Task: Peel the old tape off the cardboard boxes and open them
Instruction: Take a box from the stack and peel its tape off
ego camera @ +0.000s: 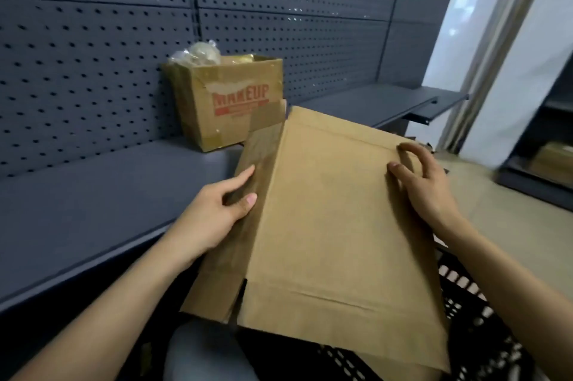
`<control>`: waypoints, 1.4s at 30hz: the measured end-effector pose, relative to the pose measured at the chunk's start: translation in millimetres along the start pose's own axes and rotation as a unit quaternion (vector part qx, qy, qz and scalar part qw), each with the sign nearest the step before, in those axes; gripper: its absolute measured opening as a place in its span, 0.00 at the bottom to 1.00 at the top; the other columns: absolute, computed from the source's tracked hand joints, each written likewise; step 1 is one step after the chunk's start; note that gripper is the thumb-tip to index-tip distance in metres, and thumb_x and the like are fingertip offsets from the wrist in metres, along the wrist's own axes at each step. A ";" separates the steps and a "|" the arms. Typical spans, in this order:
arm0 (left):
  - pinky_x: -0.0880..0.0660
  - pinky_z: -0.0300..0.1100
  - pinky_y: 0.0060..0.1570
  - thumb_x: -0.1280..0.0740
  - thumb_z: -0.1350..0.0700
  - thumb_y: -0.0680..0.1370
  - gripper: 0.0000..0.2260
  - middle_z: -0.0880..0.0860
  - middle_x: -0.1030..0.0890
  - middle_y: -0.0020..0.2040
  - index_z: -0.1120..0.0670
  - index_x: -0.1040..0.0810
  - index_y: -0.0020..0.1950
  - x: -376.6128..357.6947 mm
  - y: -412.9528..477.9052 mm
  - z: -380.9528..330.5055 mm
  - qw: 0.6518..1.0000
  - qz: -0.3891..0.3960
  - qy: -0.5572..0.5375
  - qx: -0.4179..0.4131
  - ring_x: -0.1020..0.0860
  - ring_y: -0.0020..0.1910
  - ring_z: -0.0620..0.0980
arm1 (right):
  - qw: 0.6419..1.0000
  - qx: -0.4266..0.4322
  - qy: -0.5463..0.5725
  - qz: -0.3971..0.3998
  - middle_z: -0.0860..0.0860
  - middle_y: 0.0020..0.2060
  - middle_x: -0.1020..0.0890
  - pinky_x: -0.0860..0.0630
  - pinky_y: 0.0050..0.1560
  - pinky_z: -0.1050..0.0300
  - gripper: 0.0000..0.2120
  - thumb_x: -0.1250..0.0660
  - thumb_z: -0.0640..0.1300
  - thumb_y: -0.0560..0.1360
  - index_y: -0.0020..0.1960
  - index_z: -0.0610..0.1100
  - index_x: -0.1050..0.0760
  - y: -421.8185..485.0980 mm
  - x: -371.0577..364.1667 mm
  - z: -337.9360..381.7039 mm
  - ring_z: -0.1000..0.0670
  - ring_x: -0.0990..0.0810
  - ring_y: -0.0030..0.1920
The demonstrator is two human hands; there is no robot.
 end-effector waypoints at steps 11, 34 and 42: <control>0.40 0.42 0.71 0.47 0.38 0.83 0.19 0.43 0.33 0.75 0.32 0.38 0.75 -189.7 79.6 29.6 0.980 0.193 0.048 -0.009 0.36 0.75 0.47 | 0.968 -0.236 -0.089 -0.019 0.41 0.75 0.40 0.41 0.73 0.41 0.28 0.42 0.63 0.80 0.77 0.60 0.45 -41.7 57.6 -172.0 0.37 0.37 0.73; 0.46 0.63 0.72 0.49 0.31 0.79 0.33 0.64 0.53 0.76 0.30 0.69 0.74 -317.0 102.1 186.9 0.806 0.441 0.354 0.173 0.48 0.73 0.70 | 0.830 -0.458 -0.264 0.176 0.39 0.77 0.70 0.46 0.76 0.38 0.39 0.46 0.67 0.79 0.80 0.58 0.64 -100.4 -13.0 -326.7 0.26 0.46 0.75; 0.53 0.67 0.72 0.48 0.36 0.82 0.34 0.67 0.64 0.78 0.36 0.73 0.74 -336.8 102.9 207.7 0.768 0.480 0.370 0.206 0.58 0.76 0.72 | 0.807 -0.433 -0.325 0.237 0.45 0.76 0.73 0.59 0.71 0.24 0.39 0.53 0.75 0.75 0.78 0.64 0.67 -113.8 -56.5 -332.7 0.28 0.66 0.75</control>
Point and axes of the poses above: each hand's wrist, its own y-axis towards the middle knuckle, its own x-axis out of the back of the hand, z = x × y, the point moved 3 cm from there along y, towards the middle knuckle
